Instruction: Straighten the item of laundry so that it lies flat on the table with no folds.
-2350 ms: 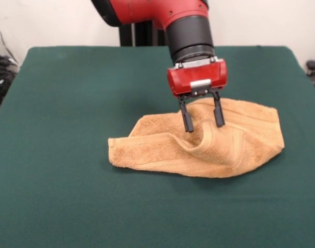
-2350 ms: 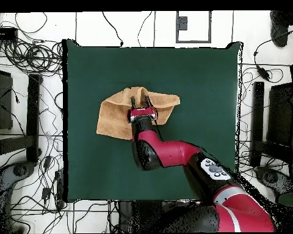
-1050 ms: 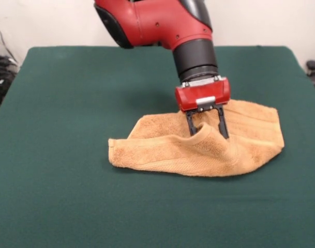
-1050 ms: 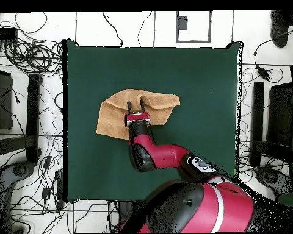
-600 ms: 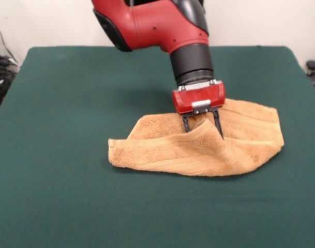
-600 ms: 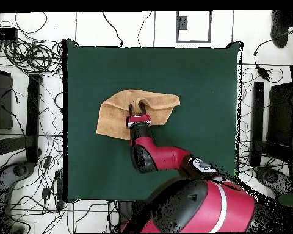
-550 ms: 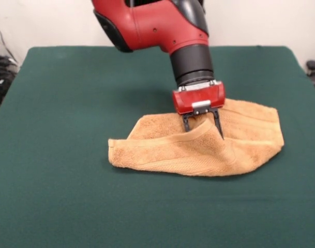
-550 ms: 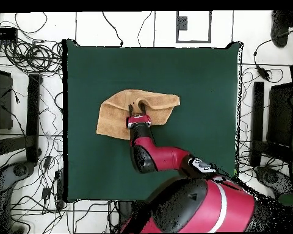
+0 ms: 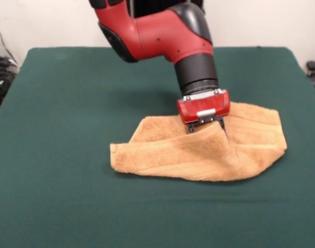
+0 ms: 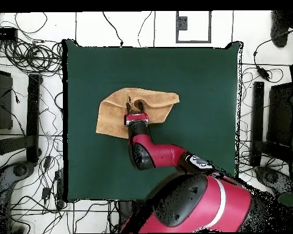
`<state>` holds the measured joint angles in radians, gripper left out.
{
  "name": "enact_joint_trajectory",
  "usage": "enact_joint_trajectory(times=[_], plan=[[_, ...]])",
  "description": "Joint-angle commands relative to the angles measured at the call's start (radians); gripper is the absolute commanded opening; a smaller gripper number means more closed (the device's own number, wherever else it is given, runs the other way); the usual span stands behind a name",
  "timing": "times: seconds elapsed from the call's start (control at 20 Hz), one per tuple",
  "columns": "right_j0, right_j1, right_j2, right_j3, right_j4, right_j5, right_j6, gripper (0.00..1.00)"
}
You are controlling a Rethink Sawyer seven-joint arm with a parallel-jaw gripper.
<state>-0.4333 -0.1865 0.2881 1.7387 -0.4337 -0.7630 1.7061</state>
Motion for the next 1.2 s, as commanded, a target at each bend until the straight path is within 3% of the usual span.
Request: enact_joint_trajectory(times=[0.05, 0.25, 0.55, 1.2], plan=[[0.015, 0.052, 0.202, -0.173, 0.014, 0.127, 0.289, 1.0], [0.017, 0.059, 0.24, -0.192, 0.038, 0.149, 0.297, 1.0], [0.083, 0.023, 0.206, -0.12, 0.227, 0.071, 0.27, 1.0], [0.095, 0.016, 0.203, -0.111, 0.269, 0.063, 0.269, 1.0]])
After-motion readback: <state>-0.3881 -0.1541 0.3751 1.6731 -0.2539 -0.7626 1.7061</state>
